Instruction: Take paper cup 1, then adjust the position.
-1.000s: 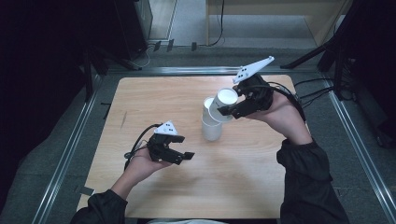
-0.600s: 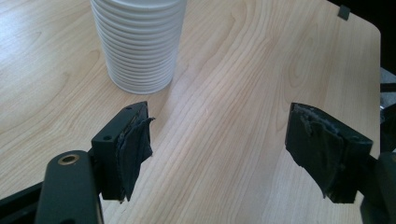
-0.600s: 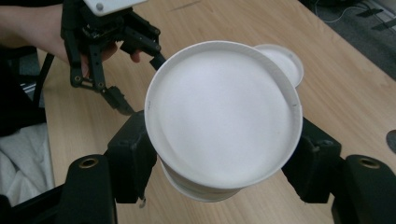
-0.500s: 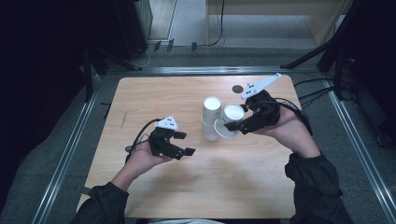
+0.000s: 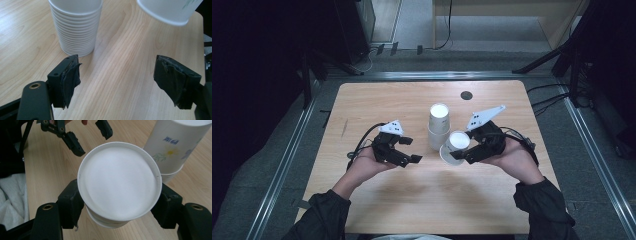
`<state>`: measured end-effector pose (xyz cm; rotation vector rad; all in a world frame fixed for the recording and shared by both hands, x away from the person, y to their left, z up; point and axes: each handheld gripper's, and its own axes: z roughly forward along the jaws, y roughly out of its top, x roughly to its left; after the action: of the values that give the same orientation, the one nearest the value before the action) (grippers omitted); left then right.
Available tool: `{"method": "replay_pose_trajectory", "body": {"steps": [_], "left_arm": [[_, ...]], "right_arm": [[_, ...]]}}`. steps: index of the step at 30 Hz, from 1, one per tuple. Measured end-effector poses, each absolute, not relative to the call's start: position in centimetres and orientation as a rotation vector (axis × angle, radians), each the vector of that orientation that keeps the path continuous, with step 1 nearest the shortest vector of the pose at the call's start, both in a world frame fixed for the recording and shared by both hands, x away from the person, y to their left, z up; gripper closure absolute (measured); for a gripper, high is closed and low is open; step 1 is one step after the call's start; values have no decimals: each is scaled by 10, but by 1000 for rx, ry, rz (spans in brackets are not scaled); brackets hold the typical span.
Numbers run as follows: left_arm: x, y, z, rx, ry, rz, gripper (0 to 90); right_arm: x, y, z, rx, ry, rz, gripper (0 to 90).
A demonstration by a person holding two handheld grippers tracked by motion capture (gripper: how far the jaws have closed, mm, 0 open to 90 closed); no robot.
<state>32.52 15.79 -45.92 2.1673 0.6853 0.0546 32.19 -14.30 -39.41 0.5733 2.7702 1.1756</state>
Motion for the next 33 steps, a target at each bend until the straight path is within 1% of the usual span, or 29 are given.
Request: {"method": "replay_pose_trajectory", "body": {"steps": [6, 17, 26, 28, 30, 33], "left_arm": [[323, 158, -459, 2169, 658, 49, 194], [315, 157, -464, 2175, 601, 29, 188], [309, 156, -466, 2188, 596, 24, 170], [307, 157, -467, 2183, 589, 17, 160], [305, 157, -468, 2184, 580, 16, 130], [304, 157, -470, 2181, 566, 11, 119]], "right_arm": [[310, -142, -414, 515, 2744, 1236, 334], [305, -136, -444, 533, 2778, 1253, 333], [312, -129, -454, 529, 2807, 1275, 334], [314, -127, -456, 518, 2819, 1275, 334], [315, -121, -459, 506, 2841, 1273, 334], [317, -117, -461, 501, 2856, 1277, 334]]}}
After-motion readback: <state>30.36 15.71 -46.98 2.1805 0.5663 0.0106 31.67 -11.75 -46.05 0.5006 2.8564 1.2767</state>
